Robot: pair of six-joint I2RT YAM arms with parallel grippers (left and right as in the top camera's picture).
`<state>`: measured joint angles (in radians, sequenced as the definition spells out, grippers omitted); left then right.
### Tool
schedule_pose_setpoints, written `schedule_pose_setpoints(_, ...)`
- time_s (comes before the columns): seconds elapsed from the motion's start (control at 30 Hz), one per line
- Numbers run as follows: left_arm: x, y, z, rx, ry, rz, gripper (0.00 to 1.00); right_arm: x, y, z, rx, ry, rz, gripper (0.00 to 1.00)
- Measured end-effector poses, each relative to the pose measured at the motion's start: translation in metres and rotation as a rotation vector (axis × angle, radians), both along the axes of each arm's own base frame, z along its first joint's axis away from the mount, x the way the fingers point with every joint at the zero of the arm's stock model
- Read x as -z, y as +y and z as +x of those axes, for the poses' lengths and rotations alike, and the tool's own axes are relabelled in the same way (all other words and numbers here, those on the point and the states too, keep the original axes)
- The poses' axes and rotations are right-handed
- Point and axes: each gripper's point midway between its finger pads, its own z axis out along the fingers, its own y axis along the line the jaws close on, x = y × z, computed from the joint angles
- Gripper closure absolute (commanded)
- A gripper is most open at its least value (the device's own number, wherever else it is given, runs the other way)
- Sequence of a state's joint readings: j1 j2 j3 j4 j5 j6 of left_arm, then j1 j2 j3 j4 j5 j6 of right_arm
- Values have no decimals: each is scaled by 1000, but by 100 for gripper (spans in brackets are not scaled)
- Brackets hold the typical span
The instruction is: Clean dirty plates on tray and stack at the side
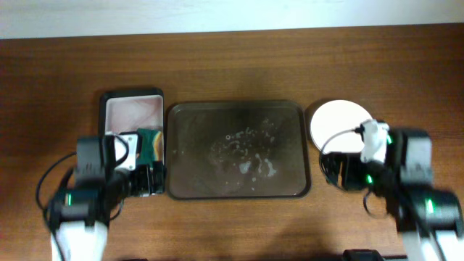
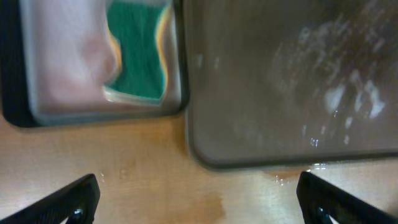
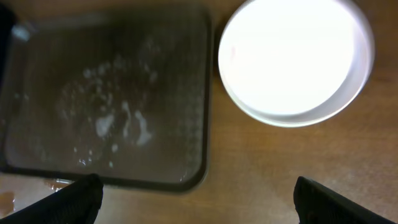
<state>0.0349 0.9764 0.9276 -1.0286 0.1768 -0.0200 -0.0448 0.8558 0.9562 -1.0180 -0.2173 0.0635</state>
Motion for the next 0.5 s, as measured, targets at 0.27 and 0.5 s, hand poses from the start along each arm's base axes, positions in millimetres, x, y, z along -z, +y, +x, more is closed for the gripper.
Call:
schedule_pose_setpoints(0.27, -38, -1, -27, 10, -315, 18, 1, -40, -5, -37, 29, -251, -41, 1)
schedule_pose_setpoints(0.5, -42, -1, -29, 11, -338, 20, 1, -41, -6, -40, 31, -260, -44, 1)
